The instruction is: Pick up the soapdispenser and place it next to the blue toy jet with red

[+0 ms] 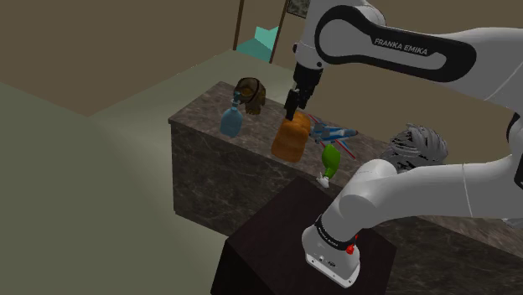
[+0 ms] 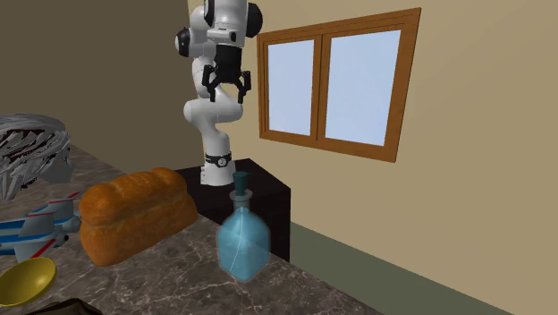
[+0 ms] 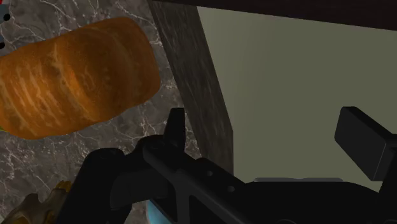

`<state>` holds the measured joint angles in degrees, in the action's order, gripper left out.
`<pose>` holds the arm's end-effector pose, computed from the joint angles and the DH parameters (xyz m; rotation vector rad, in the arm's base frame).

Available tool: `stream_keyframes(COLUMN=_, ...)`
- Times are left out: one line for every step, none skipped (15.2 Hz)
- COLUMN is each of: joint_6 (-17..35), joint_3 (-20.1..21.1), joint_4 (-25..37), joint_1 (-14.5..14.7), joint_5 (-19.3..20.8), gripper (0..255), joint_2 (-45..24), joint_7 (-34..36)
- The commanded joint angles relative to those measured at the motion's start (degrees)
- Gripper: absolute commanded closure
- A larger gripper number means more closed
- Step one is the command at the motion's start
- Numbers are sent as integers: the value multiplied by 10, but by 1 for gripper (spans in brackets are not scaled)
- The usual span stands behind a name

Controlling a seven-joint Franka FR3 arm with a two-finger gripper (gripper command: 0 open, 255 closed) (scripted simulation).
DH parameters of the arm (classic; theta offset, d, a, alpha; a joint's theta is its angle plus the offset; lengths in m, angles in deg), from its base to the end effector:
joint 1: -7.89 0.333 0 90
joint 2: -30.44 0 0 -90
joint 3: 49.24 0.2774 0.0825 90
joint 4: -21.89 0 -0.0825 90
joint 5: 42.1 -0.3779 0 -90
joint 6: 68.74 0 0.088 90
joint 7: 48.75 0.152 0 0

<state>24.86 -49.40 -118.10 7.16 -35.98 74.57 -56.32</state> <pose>0.3322 -0.0208 0.4785 3.0334 0.1917 -0.0714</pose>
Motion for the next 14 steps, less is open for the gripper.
stream_keyframes(joint_6=0, joint_3=0, joint_4=0, joint_1=0, joint_5=0, gripper=0, joint_2=0, joint_7=0)
stream_keyframes(joint_6=14, joint_3=-6, joint_4=8, joint_1=0, joint_5=3, gripper=0, joint_2=-22, joint_7=-9)
stream_keyframes(joint_6=28, joint_3=-11, joint_4=17, joint_1=0, joint_5=6, gripper=0, joint_2=-44, joint_7=-17)
stream_keyframes(joint_6=42, joint_3=-17, joint_4=27, joint_1=0, joint_5=9, gripper=0, joint_2=-67, joint_7=-26)
stream_keyframes(joint_6=54, joint_3=-22, joint_4=37, joint_1=0, joint_5=11, gripper=0, joint_2=-89, joint_7=-34)
stream_keyframes(joint_6=66, joint_3=-27, joint_4=48, joint_1=1, joint_5=13, gripper=0, joint_2=-112, joint_7=-43)
stream_keyframes(joint_6=77, joint_3=-32, joint_4=60, joint_1=1, joint_5=14, gripper=0, joint_2=-135, joint_7=-51)
stream_keyframes(joint_6=88, joint_3=-37, joint_4=73, joint_1=2, joint_5=15, gripper=0, joint_2=-158, joint_7=-60)
stream_keyframes(joint_6=98, joint_3=-41, joint_4=86, joint_1=3, joint_5=15, gripper=0, joint_2=-180, joint_7=-69)
stream_keyframes(joint_6=107, joint_3=-45, joint_4=101, joint_1=3, joint_5=15, gripper=0, joint_2=-203, joint_7=-78)
stream_keyframes(joint_6=115, joint_3=-49, joint_4=115, joint_1=4, joint_5=14, gripper=0, joint_2=-226, joint_7=-87)
stream_keyframes(joint_6=123, joint_3=-53, joint_4=131, joint_1=5, joint_5=13, gripper=0, joint_2=-249, joint_7=-95)
stream_keyframes(joint_6=130, joint_3=-56, joint_4=147, joint_1=5, joint_5=12, gripper=0, joint_2=-272, joint_7=-104)
stream_keyframes(joint_6=136, joint_3=-59, joint_4=164, joint_1=6, joint_5=10, gripper=0, joint_2=-295, joint_7=-114)
